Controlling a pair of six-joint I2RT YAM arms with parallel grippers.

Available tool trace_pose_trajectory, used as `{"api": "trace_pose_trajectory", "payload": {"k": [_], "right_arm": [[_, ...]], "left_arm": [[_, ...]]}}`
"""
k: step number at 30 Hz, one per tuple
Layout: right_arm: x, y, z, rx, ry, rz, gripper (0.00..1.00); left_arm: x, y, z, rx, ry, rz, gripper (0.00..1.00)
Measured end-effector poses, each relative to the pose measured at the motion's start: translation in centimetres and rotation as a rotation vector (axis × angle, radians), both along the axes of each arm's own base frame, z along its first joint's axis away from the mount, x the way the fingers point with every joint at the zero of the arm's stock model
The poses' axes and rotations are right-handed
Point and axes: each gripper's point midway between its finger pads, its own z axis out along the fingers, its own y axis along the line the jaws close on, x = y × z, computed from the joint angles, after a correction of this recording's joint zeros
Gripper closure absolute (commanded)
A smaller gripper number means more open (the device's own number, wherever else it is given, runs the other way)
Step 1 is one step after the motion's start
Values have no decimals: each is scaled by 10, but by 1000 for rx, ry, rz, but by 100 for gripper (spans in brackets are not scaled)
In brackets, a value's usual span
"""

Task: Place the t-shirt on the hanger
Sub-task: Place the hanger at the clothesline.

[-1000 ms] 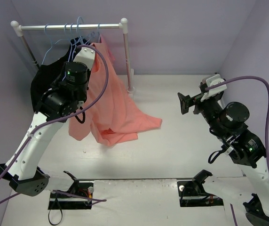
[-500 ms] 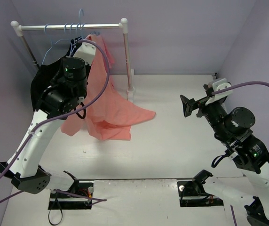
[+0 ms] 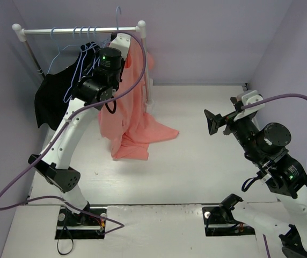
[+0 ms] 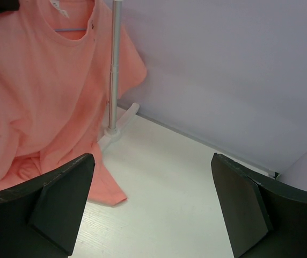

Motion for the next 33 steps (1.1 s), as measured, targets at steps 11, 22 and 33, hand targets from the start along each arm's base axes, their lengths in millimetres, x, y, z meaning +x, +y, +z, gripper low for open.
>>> {"api": "trace_pose_trajectory", "payload": {"k": [11,22,33], "right_arm": [[-2,-1,-11,-4,14,2,11],[-4,-2,-26,0,38,2,5],[-3,-13,-26,12,36,-58,0]], "left_arm": [[50,11,-58,-55,106,62,100],[44,1,-116,-84,198,33,46],[-35,27,-1,-196,-11,-62,26]]}}
